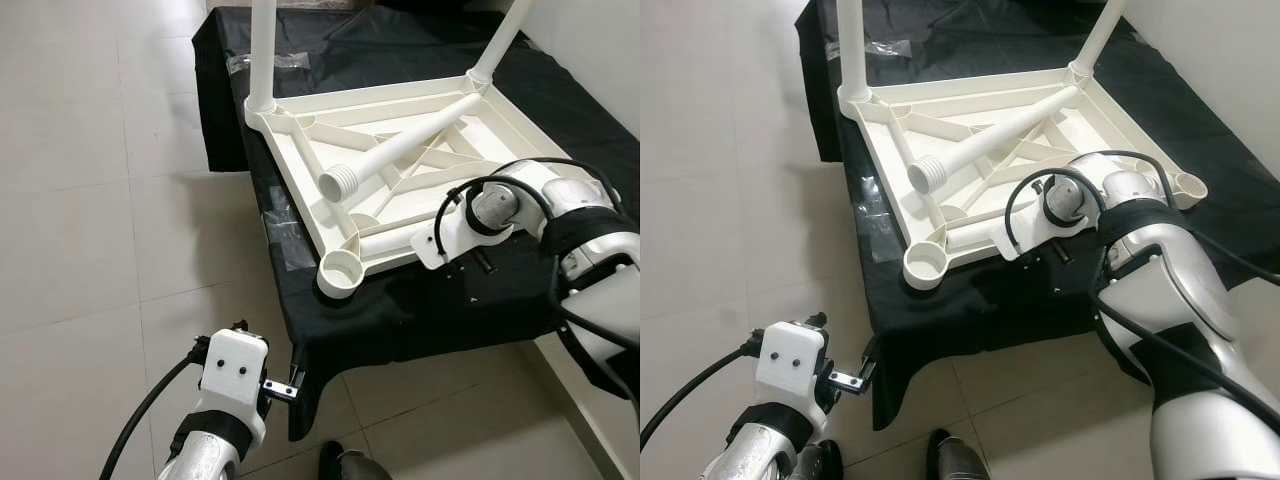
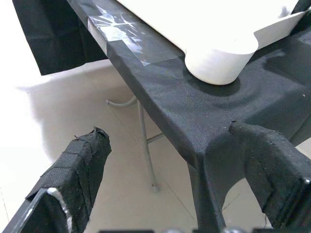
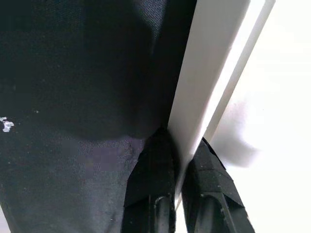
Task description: Building children table
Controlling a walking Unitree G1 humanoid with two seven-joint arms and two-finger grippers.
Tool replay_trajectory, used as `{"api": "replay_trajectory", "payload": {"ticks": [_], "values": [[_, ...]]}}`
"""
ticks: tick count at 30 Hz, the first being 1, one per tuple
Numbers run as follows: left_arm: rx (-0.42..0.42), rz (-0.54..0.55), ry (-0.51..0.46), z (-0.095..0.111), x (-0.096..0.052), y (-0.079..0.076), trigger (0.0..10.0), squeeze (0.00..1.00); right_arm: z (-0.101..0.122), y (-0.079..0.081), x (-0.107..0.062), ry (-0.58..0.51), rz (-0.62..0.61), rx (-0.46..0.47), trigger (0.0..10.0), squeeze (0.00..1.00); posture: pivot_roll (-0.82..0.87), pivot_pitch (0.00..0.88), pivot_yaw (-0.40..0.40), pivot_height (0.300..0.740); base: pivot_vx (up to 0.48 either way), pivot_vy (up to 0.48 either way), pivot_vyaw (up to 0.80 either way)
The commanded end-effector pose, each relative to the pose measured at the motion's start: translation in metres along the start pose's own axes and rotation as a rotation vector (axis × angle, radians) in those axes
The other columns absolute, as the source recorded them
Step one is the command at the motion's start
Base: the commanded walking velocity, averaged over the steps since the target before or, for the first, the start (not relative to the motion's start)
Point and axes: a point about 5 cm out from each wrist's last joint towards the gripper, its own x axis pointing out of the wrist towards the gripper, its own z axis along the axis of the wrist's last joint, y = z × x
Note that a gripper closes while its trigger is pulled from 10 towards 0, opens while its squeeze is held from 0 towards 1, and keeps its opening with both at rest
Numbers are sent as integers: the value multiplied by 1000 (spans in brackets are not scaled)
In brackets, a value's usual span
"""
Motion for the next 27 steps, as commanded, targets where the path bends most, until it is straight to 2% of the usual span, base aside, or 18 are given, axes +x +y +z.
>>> {"api": "replay_trajectory", "payload": {"ticks": [1, 10, 11, 12, 17, 19, 20, 22, 27], "values": [[-8, 1, 20, -4, -1, -1, 10000, 0, 5, 9, 12, -41, 21, 13, 10000, 1000, 59, 274, -127, 740, 0, 0, 0], [-8, 3, 19, -4, -1, 0, 10000, 0, 5, 4, 6, -63, 3, 26, 10000, 1000, 61, 275, -127, 740, 0, 0, 0], [-8, 3, 19, -5, 0, 0, 10000, 0, 2, 4, 2, -50, 15, 32, 10000, 114, 57, 271, -125, 740, 0, 0, 0], [-7, 2, 19, -5, 0, 0, 10000, 0, -3, 3, -3, -34, 26, 36, 10000, 0, 57, 270, -124, 740, 0, 0, 0], [-6, 1, 19, -6, 2, 1, 10000, 0, -10, 1, -14, -25, 40, 55, 10000, 0, 57, 265, -122, 740, 0, 0, 0], [-2, -1, 20, -7, 5, 1, 10000, 0, -13, -5, -28, -58, 30, 74, 10000, 0, 51, 245, -115, 740, 0, 0, 0], [-2, -1, 20, -7, 5, 1, 10000, 0, -13, -5, -28, -58, 30, 74, 10000, 0, 51, 245, -115, 740, 0, 0, 0], [0, -5, 22, -9, 8, 2, 10000, 0, -16, -6, -40, -104, 42, 83, 10000, 0, 44, 236, -109, 740, 0, 0, 0], [3, -11, 23, -11, 12, 4, 10000, 0, -22, 0, -49, -118, 93, 74, 10000, 0, 32, 211, -102, 740, 0, 0, 0]]}}
